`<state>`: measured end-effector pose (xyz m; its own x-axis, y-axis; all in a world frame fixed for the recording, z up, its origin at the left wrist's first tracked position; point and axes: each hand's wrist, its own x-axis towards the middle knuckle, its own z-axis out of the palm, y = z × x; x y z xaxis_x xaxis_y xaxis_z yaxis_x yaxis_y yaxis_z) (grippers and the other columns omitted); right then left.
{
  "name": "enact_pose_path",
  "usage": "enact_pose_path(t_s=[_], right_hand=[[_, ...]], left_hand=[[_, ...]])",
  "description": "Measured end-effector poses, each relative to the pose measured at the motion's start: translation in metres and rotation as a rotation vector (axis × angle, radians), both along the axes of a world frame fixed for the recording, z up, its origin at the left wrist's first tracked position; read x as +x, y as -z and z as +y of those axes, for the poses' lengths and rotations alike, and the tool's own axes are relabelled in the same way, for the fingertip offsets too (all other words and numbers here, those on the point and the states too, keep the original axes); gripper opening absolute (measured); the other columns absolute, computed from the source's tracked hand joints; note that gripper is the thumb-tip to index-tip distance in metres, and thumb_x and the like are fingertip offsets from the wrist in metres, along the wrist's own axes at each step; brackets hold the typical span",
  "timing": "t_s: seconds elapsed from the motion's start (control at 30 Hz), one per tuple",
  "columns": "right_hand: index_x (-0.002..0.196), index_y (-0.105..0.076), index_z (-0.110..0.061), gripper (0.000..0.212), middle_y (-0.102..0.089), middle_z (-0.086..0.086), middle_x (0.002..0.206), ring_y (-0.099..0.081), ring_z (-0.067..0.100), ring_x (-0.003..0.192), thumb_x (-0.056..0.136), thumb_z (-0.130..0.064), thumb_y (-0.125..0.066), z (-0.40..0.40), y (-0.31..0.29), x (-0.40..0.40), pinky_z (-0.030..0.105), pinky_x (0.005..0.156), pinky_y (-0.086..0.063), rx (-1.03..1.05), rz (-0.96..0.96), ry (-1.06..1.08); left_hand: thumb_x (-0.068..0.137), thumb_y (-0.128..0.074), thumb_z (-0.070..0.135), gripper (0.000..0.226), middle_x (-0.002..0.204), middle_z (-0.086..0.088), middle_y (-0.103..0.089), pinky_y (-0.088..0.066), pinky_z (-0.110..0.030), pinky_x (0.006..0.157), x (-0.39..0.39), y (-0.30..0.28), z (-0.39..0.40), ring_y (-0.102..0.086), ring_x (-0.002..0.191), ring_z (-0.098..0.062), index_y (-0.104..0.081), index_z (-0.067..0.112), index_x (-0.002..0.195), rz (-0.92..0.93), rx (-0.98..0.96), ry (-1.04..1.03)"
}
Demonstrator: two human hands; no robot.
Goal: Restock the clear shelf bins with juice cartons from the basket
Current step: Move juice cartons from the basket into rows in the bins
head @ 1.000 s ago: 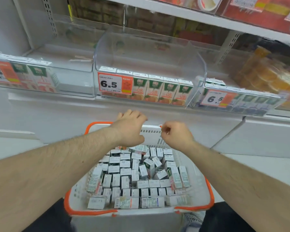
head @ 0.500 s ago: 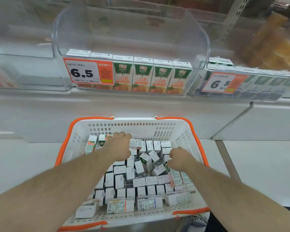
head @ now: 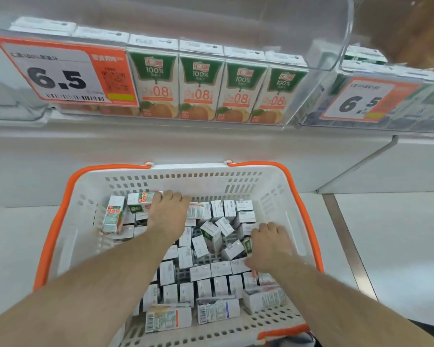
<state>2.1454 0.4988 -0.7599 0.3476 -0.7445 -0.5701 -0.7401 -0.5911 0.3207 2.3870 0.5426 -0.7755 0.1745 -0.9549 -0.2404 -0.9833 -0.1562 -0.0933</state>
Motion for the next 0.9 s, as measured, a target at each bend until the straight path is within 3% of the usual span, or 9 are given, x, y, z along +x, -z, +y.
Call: enact_pose_path(t_s=[0.13,0.23,0.3,0.37,0.43,0.53,0.67,0.8,0.9], right_hand=[[0.134,-0.044,-0.012,0.063,-0.044,0.015,0.136,-0.036,0.033,0.127,0.082,-0.043,-0.062,0.011,0.002,0.004,0.049,0.108,-0.029,0.025,-0.017,-0.098],[0.136,-0.041,-0.009,0.063,-0.046,0.016,0.134,-0.037,0.034,0.126,0.082,-0.033,-0.064,0.02,-0.002,0.011,0.048,0.108,-0.028,0.074,-0.031,-0.113],[0.132,-0.044,-0.014,0.056,-0.056,0.009,0.124,-0.045,0.029,0.119,0.079,-0.021,-0.063,0.022,-0.011,0.014,0.043,0.105,-0.033,0.152,-0.127,0.02],[0.128,-0.046,-0.019,0.058,-0.059,0.002,0.11,-0.054,0.02,0.102,0.074,-0.012,-0.066,0.02,-0.025,0.013,0.033,0.09,-0.044,0.298,-0.302,0.233],[0.123,-0.047,-0.02,0.057,-0.058,0.0,0.1,-0.059,0.015,0.081,0.073,-0.005,-0.07,0.016,-0.043,0.014,0.025,0.062,-0.048,0.439,-0.499,0.438],[0.114,-0.045,-0.019,0.05,-0.059,0.006,0.097,-0.059,0.016,0.071,0.076,-0.006,-0.075,0.01,-0.079,0.022,0.023,0.05,-0.045,0.472,-0.733,0.563],[0.115,-0.046,-0.022,0.05,-0.054,0.006,0.11,-0.058,0.016,0.075,0.078,0.001,-0.072,0.014,-0.123,0.035,0.019,0.05,-0.044,0.482,-0.992,0.569],[0.112,-0.049,-0.029,0.056,-0.049,0.002,0.121,-0.062,0.023,0.086,0.075,0.006,-0.074,0.024,-0.168,0.048,0.028,0.063,-0.055,0.513,-1.225,0.569],[0.114,-0.051,-0.024,0.059,-0.053,0.004,0.118,-0.062,0.018,0.081,0.073,0.011,-0.075,0.034,-0.198,0.057,0.025,0.062,-0.054,0.506,-1.365,0.572]], left_hand=[[0.085,-0.057,0.018,0.048,0.129,0.003,-0.056,-0.034,-0.034,0.102,0.003,-0.001,0.005,-0.048,0.121,-0.018,-0.049,0.023,0.131,0.133,0.013,-0.027],[0.085,-0.062,0.021,0.041,0.125,0.0,-0.059,-0.046,-0.03,0.086,0.01,-0.013,0.013,-0.057,0.108,-0.019,-0.053,0.023,0.125,0.486,-0.009,-0.135],[0.084,-0.066,0.02,0.043,0.121,-0.001,-0.059,-0.047,-0.028,0.079,0.015,-0.031,0.02,-0.058,0.099,-0.018,-0.053,0.023,0.124,0.632,-0.003,-0.179],[0.082,-0.071,0.02,0.044,0.115,-0.001,-0.058,-0.045,-0.028,0.077,0.021,-0.053,0.027,-0.056,0.096,-0.017,-0.053,0.024,0.122,0.709,-0.023,-0.22],[0.082,-0.075,0.023,0.047,0.112,0.001,-0.054,-0.046,-0.027,0.075,0.027,-0.079,0.033,-0.057,0.092,-0.017,-0.052,0.026,0.123,0.78,-0.051,-0.28],[0.08,-0.079,0.025,0.049,0.109,0.003,-0.054,-0.046,-0.02,0.061,0.037,-0.124,0.039,-0.059,0.081,-0.013,-0.053,0.026,0.122,0.848,-0.118,-0.316],[0.078,-0.082,0.03,0.044,0.115,0.003,-0.058,-0.051,-0.026,0.08,0.049,-0.19,0.049,-0.06,0.101,-0.016,-0.058,0.028,0.115,0.865,-0.155,-0.29],[0.076,-0.082,0.029,0.022,0.101,0.002,-0.073,-0.055,-0.04,0.09,0.064,-0.24,0.063,-0.069,0.09,-0.016,-0.07,0.025,0.094,1.021,-0.179,-0.269],[0.071,-0.079,0.039,0.029,0.096,0.004,-0.074,-0.055,-0.04,0.09,0.067,-0.269,0.079,-0.068,0.092,-0.013,-0.073,0.023,0.095,1.154,-0.221,-0.257]])
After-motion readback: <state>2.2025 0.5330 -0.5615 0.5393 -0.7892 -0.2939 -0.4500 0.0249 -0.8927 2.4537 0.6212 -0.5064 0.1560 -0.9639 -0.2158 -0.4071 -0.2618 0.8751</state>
